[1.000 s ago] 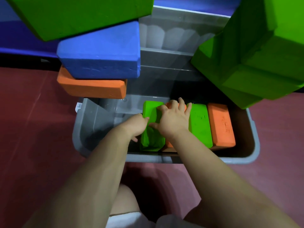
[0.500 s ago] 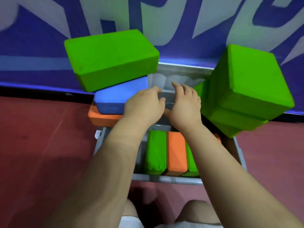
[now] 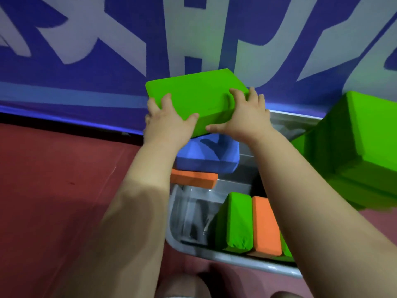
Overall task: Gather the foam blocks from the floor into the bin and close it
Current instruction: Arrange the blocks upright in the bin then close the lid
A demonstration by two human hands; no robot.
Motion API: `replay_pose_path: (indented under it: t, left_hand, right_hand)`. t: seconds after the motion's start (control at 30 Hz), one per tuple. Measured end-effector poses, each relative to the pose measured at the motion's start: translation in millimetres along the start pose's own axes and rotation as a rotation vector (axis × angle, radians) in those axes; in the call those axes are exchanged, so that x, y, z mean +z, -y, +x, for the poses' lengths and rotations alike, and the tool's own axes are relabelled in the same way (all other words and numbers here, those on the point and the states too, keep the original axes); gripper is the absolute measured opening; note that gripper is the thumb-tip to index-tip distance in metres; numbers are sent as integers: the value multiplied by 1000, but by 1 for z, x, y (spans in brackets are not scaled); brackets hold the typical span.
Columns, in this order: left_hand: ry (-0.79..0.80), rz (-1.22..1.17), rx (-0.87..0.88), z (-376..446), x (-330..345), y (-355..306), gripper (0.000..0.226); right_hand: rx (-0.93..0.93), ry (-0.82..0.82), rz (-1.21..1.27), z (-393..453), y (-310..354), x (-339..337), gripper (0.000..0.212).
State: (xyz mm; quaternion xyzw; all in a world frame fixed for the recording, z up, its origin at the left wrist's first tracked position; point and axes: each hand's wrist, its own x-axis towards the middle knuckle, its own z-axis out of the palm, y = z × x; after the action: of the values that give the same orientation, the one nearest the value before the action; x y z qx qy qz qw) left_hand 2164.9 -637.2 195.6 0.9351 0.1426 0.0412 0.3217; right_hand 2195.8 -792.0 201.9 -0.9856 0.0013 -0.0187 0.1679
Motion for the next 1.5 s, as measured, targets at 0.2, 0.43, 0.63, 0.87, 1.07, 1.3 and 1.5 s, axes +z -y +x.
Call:
replay_pose_path:
  t: [0.2,0.43,0.63,0.87,1.07,1.3,1.5]
  left_hand:
    - [52,-185,-27,9,2,6,84]
    - [-139,-265,109,3,-15,-9,83]
    - [-284,-549,29,-13,-13,-57,88]
    - [-135,-726,170,-53,16,-104,85]
    - [-145,-348,431,-78,50,-121,83]
    - [143,-492,392,-86,111,-100,55]
    - [296,-446,367,-78,156,-84,44]
  right_hand:
    - [54,-54,194,11,-1,12,112]
    - [54,-240,326,-1,-9,-5,103]
    - [138,-309,463,-28,-45,-34,97]
    - [240,-240,610,-65,-106,-36,86]
    - [166,-89,752,-69,-123,-21,108]
    - [157,-64,988,-73,-131,0,95]
    - [325,5,960,-70,-161,36,80]
